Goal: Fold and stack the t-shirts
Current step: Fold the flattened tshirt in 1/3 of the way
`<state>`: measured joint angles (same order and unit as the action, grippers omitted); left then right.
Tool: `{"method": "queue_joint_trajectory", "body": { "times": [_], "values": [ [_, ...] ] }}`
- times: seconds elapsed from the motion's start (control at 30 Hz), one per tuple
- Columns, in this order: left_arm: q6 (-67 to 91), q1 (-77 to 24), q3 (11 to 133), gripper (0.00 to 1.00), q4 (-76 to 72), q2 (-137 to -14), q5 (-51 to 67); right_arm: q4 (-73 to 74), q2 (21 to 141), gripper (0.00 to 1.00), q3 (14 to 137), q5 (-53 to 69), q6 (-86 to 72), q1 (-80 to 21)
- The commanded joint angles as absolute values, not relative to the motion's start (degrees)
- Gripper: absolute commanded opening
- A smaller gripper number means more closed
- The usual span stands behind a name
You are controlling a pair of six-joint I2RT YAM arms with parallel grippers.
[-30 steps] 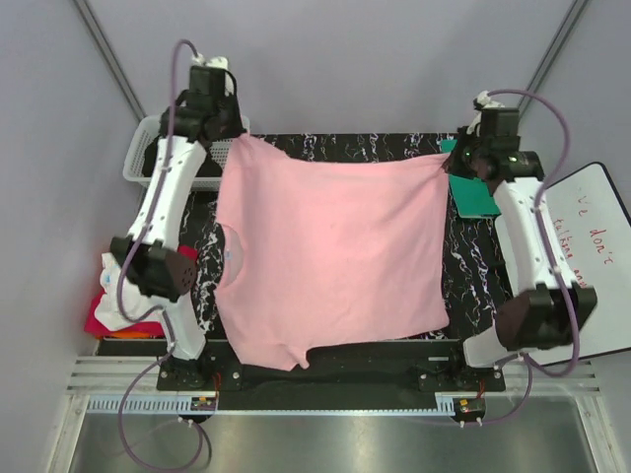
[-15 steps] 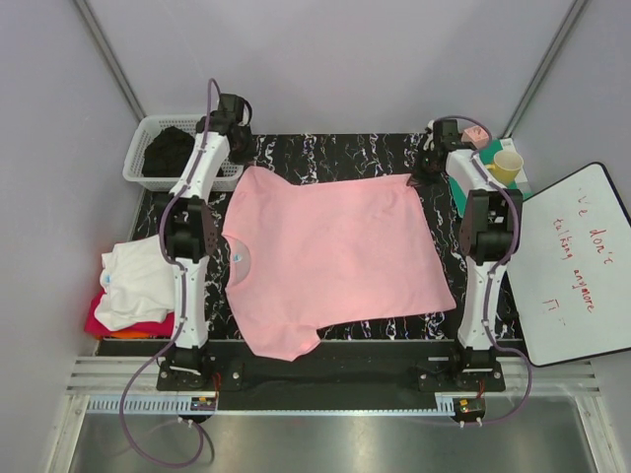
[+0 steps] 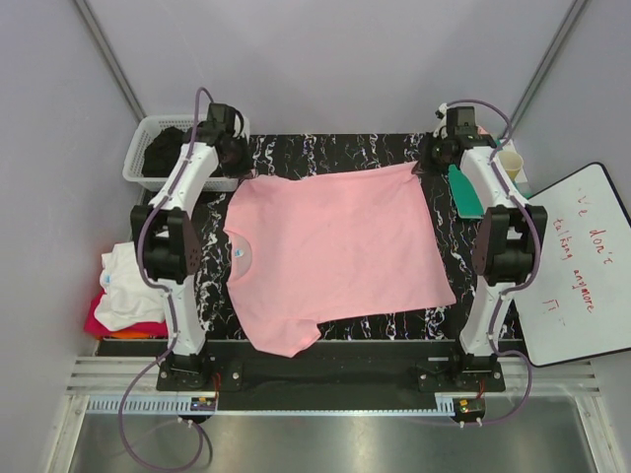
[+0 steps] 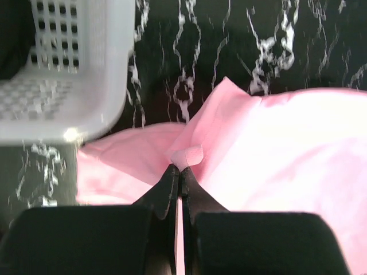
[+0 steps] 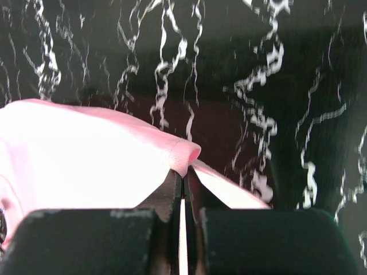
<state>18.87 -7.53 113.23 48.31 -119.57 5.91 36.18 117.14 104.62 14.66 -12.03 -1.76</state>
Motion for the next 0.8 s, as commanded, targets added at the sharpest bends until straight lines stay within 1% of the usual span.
{"method": "queue_joint_trajectory", "body": {
  "times": [0.0, 0.13, 0.23, 0.37, 0.63, 0.77],
  "values": [
    [18.81, -8.17, 104.1, 0.0, 47.37, -108.22, 8.79, 39.72, 110.23, 0.0, 98.54, 16.0, -11.95, -1.67],
    [19.25, -8.61, 98.45, 0.0, 50.0, -103.89, 8.97, 43.67, 109.42, 0.0, 94.84, 16.17, -11.78, -1.67],
    [19.16, -8.79, 95.02, 0.0, 54.13, -101.78, 6.78, 46.4, 111.0, 0.0, 92.73, 16.61, -12.04, -1.67],
    [19.42, -8.88, 89.14, 0.0, 55.81, -99.5, 5.98, 48.69, 114.86, 0.0, 91.23, 15.38, -12.66, -1.67],
    [19.78, -9.32, 82.36, 0.0, 58.97, -99.05, 4.66, 51.32, 120.31, 0.0, 97.02, 7.92, -13.27, -1.67],
    [20.04, -10.54, 80.16, 0.0, 59.94, -99.23, 4.22, 53.08, 123.22, 0.02, 98.87, 7.03, -13.53, -1.67]
  ]
}}
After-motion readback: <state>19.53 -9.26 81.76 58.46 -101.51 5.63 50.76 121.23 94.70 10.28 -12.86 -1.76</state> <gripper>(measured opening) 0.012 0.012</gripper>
